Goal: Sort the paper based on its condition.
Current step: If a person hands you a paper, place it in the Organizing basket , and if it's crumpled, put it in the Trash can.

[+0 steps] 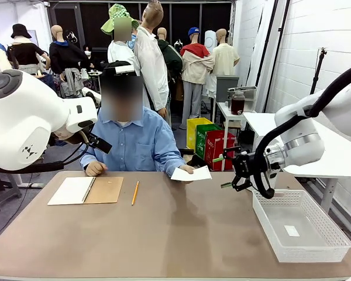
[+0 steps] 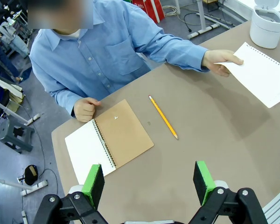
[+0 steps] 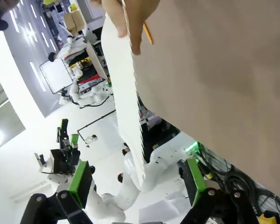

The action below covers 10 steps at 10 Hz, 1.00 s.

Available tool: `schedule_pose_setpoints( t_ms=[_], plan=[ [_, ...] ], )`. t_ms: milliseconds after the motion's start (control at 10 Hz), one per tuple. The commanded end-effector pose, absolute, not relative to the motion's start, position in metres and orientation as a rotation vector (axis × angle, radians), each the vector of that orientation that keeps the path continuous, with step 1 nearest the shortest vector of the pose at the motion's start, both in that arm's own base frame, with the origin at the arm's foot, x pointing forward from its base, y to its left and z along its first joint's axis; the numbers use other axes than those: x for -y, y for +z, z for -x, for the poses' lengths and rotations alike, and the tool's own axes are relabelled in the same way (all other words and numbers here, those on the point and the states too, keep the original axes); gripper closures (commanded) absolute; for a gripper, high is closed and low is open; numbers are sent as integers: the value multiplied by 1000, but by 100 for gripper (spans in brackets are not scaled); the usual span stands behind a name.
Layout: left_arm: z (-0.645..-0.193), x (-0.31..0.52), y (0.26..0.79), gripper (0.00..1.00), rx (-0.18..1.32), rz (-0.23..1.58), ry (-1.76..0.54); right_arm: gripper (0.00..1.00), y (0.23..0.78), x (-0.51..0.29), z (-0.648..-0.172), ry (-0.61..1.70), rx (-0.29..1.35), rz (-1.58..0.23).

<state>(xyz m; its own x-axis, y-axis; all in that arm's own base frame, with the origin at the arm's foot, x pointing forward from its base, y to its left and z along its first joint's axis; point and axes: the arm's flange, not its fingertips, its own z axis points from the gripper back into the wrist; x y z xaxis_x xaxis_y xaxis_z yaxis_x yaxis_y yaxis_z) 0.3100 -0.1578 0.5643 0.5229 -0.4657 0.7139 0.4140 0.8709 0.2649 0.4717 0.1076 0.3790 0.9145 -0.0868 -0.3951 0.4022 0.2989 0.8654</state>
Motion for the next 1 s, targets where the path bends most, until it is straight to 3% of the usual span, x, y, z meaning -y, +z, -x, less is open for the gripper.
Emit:
schedule_pose_setpoints(
  t_ms=[0, 200, 400, 900],
  plan=[
    [-310, 157, 563, 0, 880, -78, -537, 0, 375, -116, -481, -389, -314, -1310],
    [-310, 157, 563, 0, 880, -78, -537, 0, 365, -122, -485, -418, -337, -1315],
    [-310, 157, 563, 0, 880, -78, -537, 28, 361, -120, -485, -436, -350, -1317],
    [-310, 157, 563, 0, 880, -78, -537, 28, 357, -116, -481, -430, -363, -1287]
  ],
)
